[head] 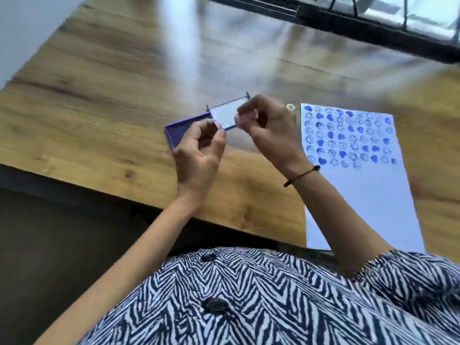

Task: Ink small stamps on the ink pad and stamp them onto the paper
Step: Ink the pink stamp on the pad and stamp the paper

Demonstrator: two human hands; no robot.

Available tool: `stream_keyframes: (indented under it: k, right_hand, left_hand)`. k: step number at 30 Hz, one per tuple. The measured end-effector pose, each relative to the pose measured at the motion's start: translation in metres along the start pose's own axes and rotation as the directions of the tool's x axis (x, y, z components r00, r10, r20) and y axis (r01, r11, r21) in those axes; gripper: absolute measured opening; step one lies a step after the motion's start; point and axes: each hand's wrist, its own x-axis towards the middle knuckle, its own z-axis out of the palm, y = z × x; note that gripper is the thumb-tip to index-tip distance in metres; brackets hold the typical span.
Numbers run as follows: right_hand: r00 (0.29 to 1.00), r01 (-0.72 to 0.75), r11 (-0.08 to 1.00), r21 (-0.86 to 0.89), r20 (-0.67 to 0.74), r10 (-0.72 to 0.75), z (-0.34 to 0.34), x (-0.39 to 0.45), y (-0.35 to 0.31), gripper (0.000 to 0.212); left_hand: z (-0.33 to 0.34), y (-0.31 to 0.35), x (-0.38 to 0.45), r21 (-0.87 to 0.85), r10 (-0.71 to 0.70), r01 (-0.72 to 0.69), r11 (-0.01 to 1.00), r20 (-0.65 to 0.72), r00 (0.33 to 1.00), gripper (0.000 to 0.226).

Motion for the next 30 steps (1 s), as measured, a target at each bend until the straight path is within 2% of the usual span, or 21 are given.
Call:
stream_keyframes:
  k: [2,4,8,11,14,18,21,30]
  right_hand:
    - [0.989,-0.093,0.993,0.072,-0.107,0.100,-0.034,-0.016,0.013,0.006]
    - [0.959,-0.151,0.978,0.143,-0.220,0.180,-0.065,-0.032,0.028,0.007]
    - [0.853,-0.287,0.939,0.187,-0.396,0.340,-0.118,-0.064,0.066,0.008]
    - [0.783,-0.392,0.910,0.132,-0.472,0.406,-0.143,-0.080,0.091,0.007]
    - [0.777,-0.463,0.886,0.023,-0.469,0.419,-0.157,-0.084,0.104,0.008]
    - [0.857,-0.448,0.855,-0.262,-0.399,0.327,-0.161,-0.077,0.113,0.012]
    - [0.894,-0.423,0.803,-0.421,-0.339,0.294,-0.163,-0.073,0.118,0.015]
    - [0.926,-0.377,0.692,-0.616,-0.274,0.260,-0.163,-0.070,0.124,0.013]
  left_hand:
    - [0.027,0.013,-0.011,-0.025,0.053,-0.050,0.998,0.168,0.984,0.018]
    - [0.053,0.025,-0.027,-0.043,0.132,-0.124,0.991,0.335,0.933,0.020]
    - [0.102,0.037,-0.059,-0.128,0.282,-0.260,0.957,0.613,0.738,0.016]
    - [0.133,0.034,-0.071,-0.128,0.307,-0.325,0.937,0.742,0.596,0.016]
    - [0.157,0.027,-0.073,-0.092,0.332,-0.429,0.899,0.781,0.529,0.018]
    - [0.174,0.016,-0.072,-0.026,0.290,-0.474,0.880,0.819,0.494,0.021]
    - [0.174,0.014,-0.074,-0.044,0.314,-0.496,0.867,0.822,0.475,0.020]
    - [0.175,0.017,-0.078,-0.031,0.302,-0.481,0.876,0.813,0.498,0.021]
